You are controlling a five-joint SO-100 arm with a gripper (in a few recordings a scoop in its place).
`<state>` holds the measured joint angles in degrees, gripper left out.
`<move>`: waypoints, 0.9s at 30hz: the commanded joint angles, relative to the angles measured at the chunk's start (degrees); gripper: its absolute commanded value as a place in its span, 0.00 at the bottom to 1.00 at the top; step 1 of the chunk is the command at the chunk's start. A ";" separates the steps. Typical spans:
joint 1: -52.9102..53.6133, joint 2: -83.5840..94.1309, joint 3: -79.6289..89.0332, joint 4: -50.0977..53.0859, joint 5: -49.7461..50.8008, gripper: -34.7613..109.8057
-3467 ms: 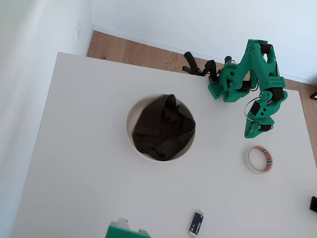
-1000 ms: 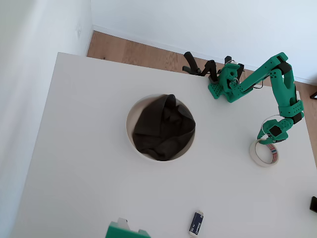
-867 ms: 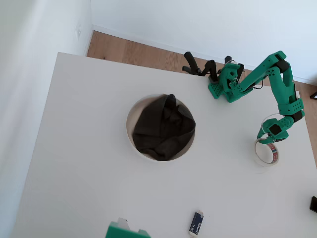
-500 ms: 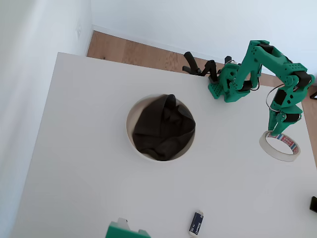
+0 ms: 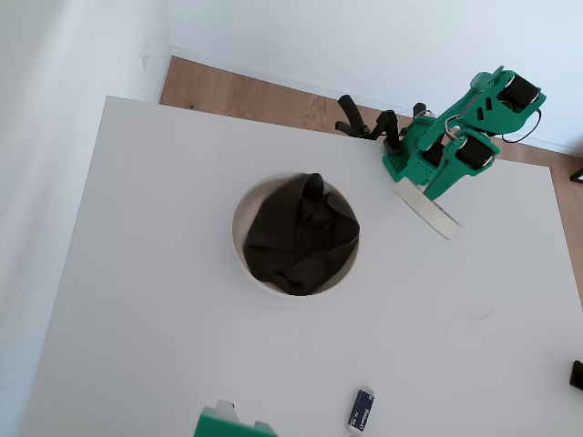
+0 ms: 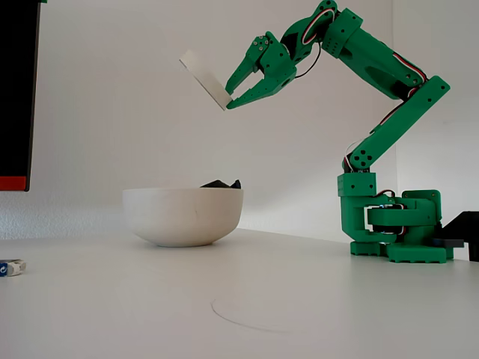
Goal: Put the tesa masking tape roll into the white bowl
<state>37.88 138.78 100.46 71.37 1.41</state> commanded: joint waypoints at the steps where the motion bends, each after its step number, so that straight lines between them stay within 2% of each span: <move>1: 11.87 -11.69 -2.29 -10.63 -0.35 0.18; 5: 16.70 -25.05 -2.99 -19.95 -0.79 0.18; 9: 18.19 -35.24 -3.08 -25.14 -1.85 0.18; 17: 20.04 -45.26 -2.99 -29.27 -2.29 0.18; 18: 20.13 -45.26 -2.99 -29.27 -2.11 0.19; 21: 19.86 -44.38 -2.99 -28.56 -1.76 0.34; 25: 19.16 -43.33 -2.99 -28.12 -1.14 0.37; 27: 18.90 -42.80 -2.99 -28.04 -0.97 0.35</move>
<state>56.95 91.14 100.55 43.33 -0.26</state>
